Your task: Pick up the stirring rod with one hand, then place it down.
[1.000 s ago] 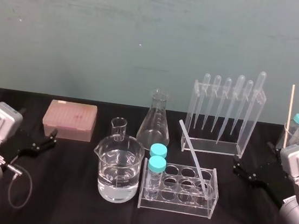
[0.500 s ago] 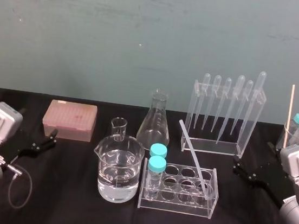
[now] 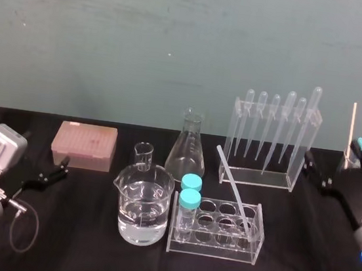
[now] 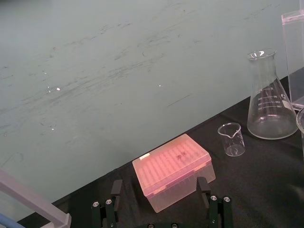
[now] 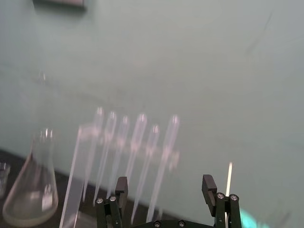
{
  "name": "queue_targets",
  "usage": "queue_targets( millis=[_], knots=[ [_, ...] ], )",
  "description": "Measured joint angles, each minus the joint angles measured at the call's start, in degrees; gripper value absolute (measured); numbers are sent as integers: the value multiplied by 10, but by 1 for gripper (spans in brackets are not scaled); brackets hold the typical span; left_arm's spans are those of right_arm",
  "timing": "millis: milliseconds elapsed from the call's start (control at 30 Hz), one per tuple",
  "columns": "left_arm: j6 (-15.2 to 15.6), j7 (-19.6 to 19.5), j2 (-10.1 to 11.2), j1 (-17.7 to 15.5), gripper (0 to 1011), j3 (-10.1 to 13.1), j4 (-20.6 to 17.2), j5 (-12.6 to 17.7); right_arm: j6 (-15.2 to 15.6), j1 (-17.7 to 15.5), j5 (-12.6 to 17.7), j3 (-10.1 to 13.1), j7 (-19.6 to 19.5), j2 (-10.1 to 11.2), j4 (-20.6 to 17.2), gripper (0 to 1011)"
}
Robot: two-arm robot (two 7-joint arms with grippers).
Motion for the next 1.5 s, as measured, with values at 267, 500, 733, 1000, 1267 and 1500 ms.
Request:
queue_targets(
  millis=[267, 500, 733, 1000, 1267, 1500],
  knots=[
    [0, 0, 0, 0, 1000, 0, 0, 0, -67, 40, -10, -12, 60, -14, 13, 1000],
    [0, 0, 0, 0, 1000, 0, 0, 0, -76, 84, 45, -42, 185, -27, 22, 1000],
    [0, 0, 0, 0, 1000, 0, 0, 0, -8, 103, 117, -62, 283, -42, 28, 1000],
    [0, 0, 0, 0, 1000, 0, 0, 0, 76, 112, 148, -71, 324, -51, 41, 1000],
    [0, 0, 0, 0, 1000, 0, 0, 0, 133, 122, 148, -72, 327, -64, 67, 1000],
    [0, 0, 0, 0, 1000, 0, 0, 0, 150, 126, 143, -68, 333, -75, 84, 1000]
  ],
)
